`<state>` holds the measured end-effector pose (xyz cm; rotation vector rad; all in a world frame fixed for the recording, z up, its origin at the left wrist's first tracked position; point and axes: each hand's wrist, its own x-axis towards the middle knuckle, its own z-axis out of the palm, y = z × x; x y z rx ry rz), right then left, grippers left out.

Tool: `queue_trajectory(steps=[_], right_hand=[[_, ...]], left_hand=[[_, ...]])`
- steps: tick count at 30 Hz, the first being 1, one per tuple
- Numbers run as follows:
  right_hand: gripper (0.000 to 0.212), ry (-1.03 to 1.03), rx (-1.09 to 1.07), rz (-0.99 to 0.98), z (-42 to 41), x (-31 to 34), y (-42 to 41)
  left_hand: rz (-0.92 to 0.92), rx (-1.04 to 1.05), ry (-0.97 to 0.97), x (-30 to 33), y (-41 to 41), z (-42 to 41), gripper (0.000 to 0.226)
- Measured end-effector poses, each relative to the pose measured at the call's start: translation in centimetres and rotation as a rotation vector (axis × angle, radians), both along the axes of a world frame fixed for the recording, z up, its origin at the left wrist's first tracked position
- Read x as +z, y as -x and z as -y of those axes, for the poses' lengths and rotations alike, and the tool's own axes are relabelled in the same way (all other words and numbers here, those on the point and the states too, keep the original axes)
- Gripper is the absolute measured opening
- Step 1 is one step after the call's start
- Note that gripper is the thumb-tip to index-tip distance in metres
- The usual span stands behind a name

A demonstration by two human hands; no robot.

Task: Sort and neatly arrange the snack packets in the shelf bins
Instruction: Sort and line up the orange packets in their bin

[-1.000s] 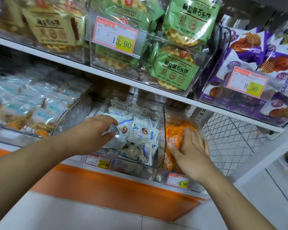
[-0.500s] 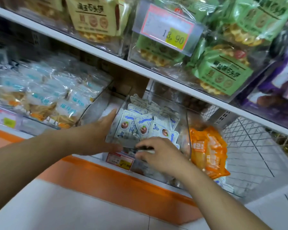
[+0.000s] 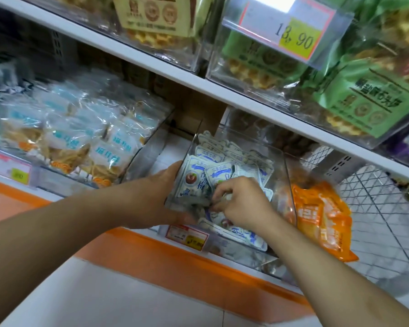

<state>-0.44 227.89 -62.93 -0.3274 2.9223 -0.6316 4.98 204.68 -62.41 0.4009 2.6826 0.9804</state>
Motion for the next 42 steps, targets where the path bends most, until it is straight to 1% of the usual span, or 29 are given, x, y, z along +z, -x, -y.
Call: queue_trajectory(steps=[2,3,6,8,9,10,12,13,14,16,18,19,20,21,22,24,25,27,29,32,36,38,40,42], right_hand=[[0.018,0.142,-0.096,-0.127,-0.2,0.5,0.4],[0.017,0.152,-0.103,-0.238,-0.4,0.8,0.6],[0.012,0.089,-0.074,-0.553,-1.3,1.6,0.9],[0.013,-0.012,-0.082,-0.717,-2.1,2.2,1.2],[0.022,-0.113,-0.099,-0.773,-2.5,2.4,1.3],[0.035,-0.235,-0.116,-0.783,-2.7,2.5,1.4],[0.058,-0.414,-0.115,-0.714,-2.6,2.2,1.3],[0.065,-0.422,-0.076,-0.673,-2.5,1.8,1.1],[0.067,-0.370,-0.006,-0.650,-2.5,1.3,0.9],[0.066,-0.141,0.194,-0.560,-2.2,0.7,0.6],[0.052,0.070,0.278,-0.299,-1.4,0.7,0.1],[0.044,0.107,0.284,-0.173,-1.0,0.8,0.0],[0.039,0.089,0.287,-0.087,-0.5,0.7,-0.1],[0.038,0.029,0.305,-0.049,-0.2,0.4,0.0],[0.041,-0.062,0.326,-0.038,0.0,0.0,0.3],[0.053,-0.200,0.361,-0.039,0.2,-0.5,0.9],[0.057,-0.229,0.356,-0.029,0.3,-0.6,1.2],[0.058,-0.263,0.353,-0.029,0.4,-0.5,1.5],[0.052,-0.331,0.363,-0.033,0.5,-0.5,1.7],[0.041,-0.419,0.346,0.018,0.4,-0.4,1.8],[0.042,-0.421,0.351,0.058,0.3,-0.5,1.9],[0.034,-0.411,0.366,0.053,0.1,-0.6,2.0],[0.020,-0.391,0.376,0.051,-0.2,-0.6,2.0],[0.011,-0.340,0.383,0.005,-0.5,-0.6,2.1]], left_hand=[[0.004,-0.009,0.035,0.2,0.0,-0.1,0.105],[0.007,-0.008,0.058,0.3,0.0,-0.1,0.106],[0.018,-0.001,0.092,0.4,0.0,-0.2,0.108],[0.022,0.006,0.091,0.4,0.0,-0.2,0.108],[0.023,0.010,0.089,0.4,0.0,-0.2,0.107],[0.023,0.015,0.086,0.5,-0.1,-0.3,0.106],[0.036,0.030,0.079,0.7,-0.2,-0.4,0.106],[0.045,0.037,0.075,0.8,-0.3,-0.5,0.106],[0.052,0.041,0.073,0.8,-0.3,-0.6,0.107],[0.053,0.041,0.069,1.0,-0.4,-0.5,0.107],[0.051,0.035,0.055,1.0,-0.5,-0.5,0.104],[0.046,0.030,0.044,1.0,-0.5,-0.5,0.103],[0.044,0.024,0.034,1.0,-0.5,-0.5,0.102],[0.045,0.020,0.028,0.9,-0.5,-0.4,0.101],[0.047,0.019,0.025,0.9,-0.5,-0.4,0.101],[0.048,0.024,0.032,0.9,-0.6,-0.4,0.102],[0.046,0.028,0.037,0.9,-0.6,-0.4,0.102],[0.051,0.036,0.027,0.9,-0.5,-0.4,0.099],[0.065,0.045,-0.004,0.7,-0.4,-0.4,0.096],[0.072,0.050,-0.014,0.7,-0.3,-0.4,0.094],[0.062,0.032,-0.014,0.8,-0.4,-0.3,0.093],[0.058,0.027,-0.009,0.7,-0.4,-0.4,0.094],[0.064,0.019,-0.011,0.7,-0.5,-0.4,0.095],[0.054,0.013,-0.013,0.6,-0.4,-0.3,0.097]])
